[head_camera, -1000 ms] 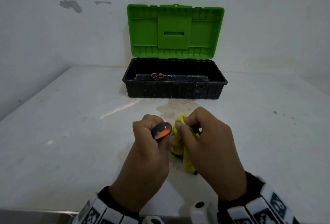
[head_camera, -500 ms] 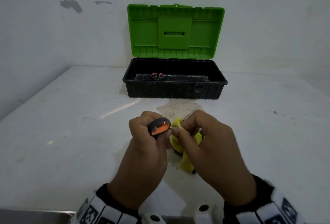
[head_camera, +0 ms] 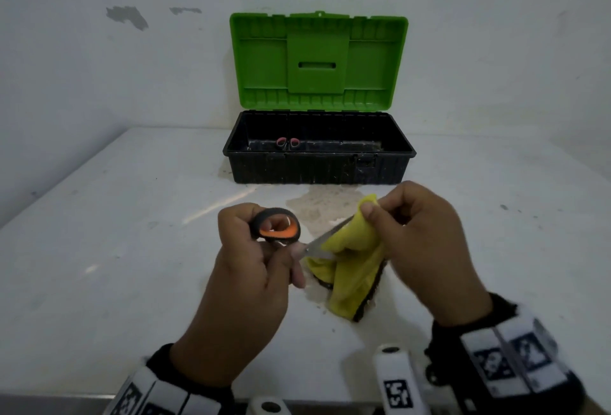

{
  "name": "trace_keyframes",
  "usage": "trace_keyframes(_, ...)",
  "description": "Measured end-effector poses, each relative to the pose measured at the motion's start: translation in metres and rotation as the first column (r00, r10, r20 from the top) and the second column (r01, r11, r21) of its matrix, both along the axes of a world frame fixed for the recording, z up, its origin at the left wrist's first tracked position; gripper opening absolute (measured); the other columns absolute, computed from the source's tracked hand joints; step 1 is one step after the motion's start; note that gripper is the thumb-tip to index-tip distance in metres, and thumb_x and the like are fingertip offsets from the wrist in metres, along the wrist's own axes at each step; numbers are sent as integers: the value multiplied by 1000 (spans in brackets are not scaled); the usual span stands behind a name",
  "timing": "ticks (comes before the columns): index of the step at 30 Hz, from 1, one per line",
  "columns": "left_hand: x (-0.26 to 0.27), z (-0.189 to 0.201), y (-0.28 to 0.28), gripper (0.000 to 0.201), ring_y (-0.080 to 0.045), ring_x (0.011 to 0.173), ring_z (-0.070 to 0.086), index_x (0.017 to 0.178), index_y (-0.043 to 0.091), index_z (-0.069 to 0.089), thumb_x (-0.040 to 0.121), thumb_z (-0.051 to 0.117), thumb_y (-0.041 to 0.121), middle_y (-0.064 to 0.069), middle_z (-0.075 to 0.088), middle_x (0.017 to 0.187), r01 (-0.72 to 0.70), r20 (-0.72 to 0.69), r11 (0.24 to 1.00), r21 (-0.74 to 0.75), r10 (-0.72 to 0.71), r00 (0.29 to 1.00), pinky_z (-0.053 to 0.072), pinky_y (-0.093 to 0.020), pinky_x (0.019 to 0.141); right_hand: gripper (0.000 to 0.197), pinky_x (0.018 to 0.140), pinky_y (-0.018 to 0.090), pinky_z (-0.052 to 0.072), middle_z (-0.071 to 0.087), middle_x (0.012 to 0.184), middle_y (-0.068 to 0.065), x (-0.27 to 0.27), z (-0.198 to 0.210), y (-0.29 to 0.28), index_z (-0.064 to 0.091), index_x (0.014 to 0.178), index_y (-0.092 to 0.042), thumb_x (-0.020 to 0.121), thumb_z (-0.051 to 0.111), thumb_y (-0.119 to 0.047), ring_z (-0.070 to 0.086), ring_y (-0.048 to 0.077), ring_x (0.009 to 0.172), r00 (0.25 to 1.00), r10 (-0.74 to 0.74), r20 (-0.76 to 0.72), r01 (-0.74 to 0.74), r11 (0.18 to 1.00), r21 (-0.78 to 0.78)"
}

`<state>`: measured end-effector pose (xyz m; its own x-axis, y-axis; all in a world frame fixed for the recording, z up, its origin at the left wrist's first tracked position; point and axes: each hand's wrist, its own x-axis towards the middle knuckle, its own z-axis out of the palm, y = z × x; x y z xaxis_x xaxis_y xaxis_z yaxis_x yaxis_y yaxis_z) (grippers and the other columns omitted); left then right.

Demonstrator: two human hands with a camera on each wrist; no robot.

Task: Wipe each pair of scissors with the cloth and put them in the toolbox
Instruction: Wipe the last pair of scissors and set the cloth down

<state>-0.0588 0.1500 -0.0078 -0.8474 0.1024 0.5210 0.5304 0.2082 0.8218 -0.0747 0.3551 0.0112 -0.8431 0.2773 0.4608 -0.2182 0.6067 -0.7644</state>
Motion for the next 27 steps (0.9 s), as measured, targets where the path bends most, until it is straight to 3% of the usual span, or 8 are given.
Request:
trace_keyframes(3, 2, 7, -8, 38, -25, 51, 65, 103, 28, 37, 93, 56, -4, 0, 63, 87, 44, 161, 994, 98, -59, 985, 50, -25, 49, 25, 56, 32, 47, 64, 61, 4, -12, -3, 33, 60, 68, -17, 85, 74, -28, 60, 18, 55, 996, -74, 41, 77, 994, -80)
trace_keyframes(6, 3, 14, -11, 39, -30, 48, 64, 103, 29, 39, 93, 56, -4, 4, 65, 92, 98, 300, 988, 122, -131, 945, 57, -43, 51, 22, 58, 46, 60, 66, 65, 10, -14, 0, 49, 60, 75, -14, 89, 72, -26, 68, 26, 59, 997, -73, 28, 77, 981, -179)
trace_keyframes(11, 4, 18, -4, 35, -35, 48, 64, 106, 25, 41, 94, 55, -4, 3, 68, 81, 142, 416, 982, 127, -182, 891, 52, -52, 54, 14, 66, 44, 62, 68, 80, 19, -11, 12, 37, 56, 90, -3, 95, 64, -14, 71, 27, 74, 992, 120, -34, -124, 947, -296)
trace_keyframes(16, 2, 17, 0, 31, -34, 48, 64, 106, 26, 42, 96, 54, 0, -1, 68, 83, 161, 476, 982, 101, -190, 859, 49, -60, 53, 6, 68, 30, 60, 71, 80, 5, 2, 22, 9, 56, 92, -6, 94, 59, -10, 71, 19, 75, 894, 441, -85, -446, 853, -269)
trace_keyframes(21, -5, 11, -6, 34, -37, 57, 66, 110, 30, 44, 94, 59, 5, -2, 70, 97, 115, 495, 988, 102, -151, 856, 54, -46, 57, 9, 73, 48, 58, 68, 84, 12, 14, 21, 0, 55, 94, -8, 96, 57, -16, 69, 30, 79, 788, 611, -81, -613, 764, -204)
trace_keyframes(25, -8, 8, -11, 33, -25, 64, 65, 110, 32, 45, 95, 59, 6, -1, 72, 99, 113, 489, 987, 112, -153, 859, 52, -34, 59, 17, 77, 33, 54, 68, 90, 1, 22, 17, 2, 58, 95, -11, 94, 60, -28, 68, 21, 87, 714, 700, 5, -689, 703, -177)
trace_keyframes(27, -8, 8, -11, 32, -23, 64, 65, 111, 30, 46, 95, 57, 4, -2, 72, 98, 108, 498, 982, 152, -171, 850, 52, -30, 55, 26, 80, 40, 53, 68, 93, 7, 24, 16, 3, 60, 95, -11, 94, 57, -37, 66, 27, 91, 698, 716, 22, -697, 686, -209)
